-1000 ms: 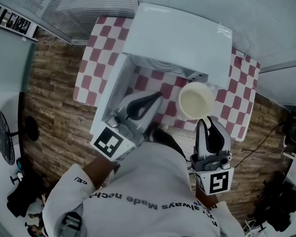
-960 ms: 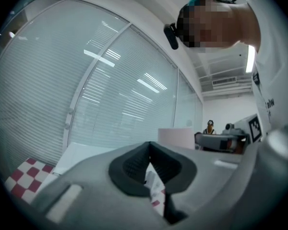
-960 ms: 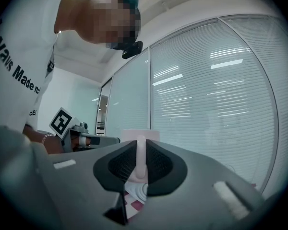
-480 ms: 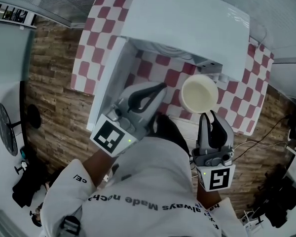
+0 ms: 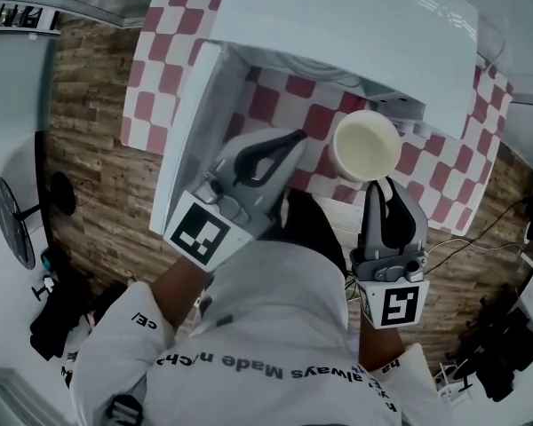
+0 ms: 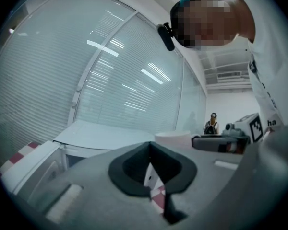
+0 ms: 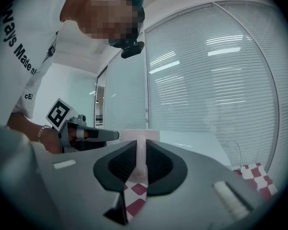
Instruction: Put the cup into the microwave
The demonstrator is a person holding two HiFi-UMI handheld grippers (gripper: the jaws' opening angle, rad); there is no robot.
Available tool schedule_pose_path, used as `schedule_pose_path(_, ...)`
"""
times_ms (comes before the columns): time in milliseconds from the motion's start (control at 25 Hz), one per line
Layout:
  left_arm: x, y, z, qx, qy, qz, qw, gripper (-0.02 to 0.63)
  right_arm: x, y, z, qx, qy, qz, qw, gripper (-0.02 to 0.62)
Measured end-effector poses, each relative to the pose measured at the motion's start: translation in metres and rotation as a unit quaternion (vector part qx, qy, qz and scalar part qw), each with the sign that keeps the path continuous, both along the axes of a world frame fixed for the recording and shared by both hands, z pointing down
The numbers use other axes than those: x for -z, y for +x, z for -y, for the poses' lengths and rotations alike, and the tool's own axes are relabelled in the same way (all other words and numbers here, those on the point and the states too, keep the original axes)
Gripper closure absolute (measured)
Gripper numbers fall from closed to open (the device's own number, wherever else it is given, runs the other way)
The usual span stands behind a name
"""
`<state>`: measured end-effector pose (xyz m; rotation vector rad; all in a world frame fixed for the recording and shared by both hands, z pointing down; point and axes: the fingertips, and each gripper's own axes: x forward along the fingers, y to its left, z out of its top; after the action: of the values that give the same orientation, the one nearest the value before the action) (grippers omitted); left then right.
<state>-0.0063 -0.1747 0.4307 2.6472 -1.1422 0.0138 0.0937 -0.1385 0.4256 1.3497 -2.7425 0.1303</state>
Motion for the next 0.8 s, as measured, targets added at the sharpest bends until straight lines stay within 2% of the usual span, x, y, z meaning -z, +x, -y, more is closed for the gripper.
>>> schedule_pose_path(800, -0.106, -0.015, 0.050, 0.035, -0.031, 0.016, 0.9988, 0.601, -0.112, -0.026, 0.048, -0.001, -0.026, -0.026, 0.999, 0.555)
